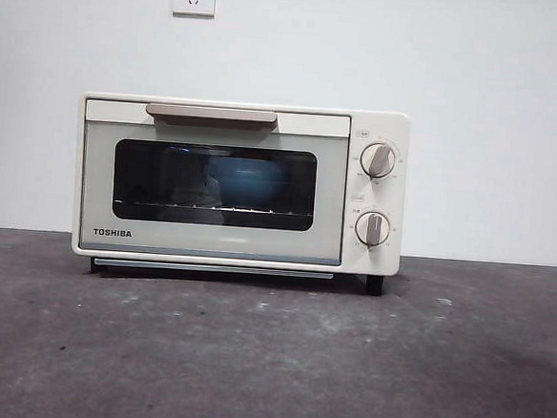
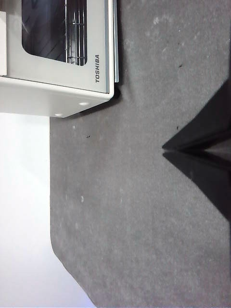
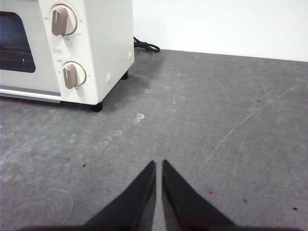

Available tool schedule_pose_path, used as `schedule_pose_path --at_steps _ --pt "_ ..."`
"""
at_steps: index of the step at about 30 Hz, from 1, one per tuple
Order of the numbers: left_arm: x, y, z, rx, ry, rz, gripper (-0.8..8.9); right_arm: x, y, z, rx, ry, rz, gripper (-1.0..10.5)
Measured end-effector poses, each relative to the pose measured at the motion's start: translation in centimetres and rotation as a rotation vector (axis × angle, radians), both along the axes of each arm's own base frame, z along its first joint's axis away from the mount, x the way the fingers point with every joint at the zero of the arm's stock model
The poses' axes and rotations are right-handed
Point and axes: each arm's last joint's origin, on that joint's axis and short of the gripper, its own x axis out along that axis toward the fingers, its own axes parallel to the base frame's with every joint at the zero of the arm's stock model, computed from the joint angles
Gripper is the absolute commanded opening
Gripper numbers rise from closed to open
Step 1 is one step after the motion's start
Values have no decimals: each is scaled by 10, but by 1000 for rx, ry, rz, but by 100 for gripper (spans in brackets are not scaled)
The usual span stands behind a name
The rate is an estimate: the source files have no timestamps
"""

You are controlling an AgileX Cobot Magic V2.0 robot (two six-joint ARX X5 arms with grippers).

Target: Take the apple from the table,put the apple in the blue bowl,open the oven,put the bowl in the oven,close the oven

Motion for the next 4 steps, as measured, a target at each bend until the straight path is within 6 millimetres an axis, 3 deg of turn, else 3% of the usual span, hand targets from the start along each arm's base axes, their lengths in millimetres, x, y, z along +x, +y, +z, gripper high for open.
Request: schedule_pose_path --at_steps 4 --pt "0 0 0 0 0 0 7 0 0 0 0 0 0 4"
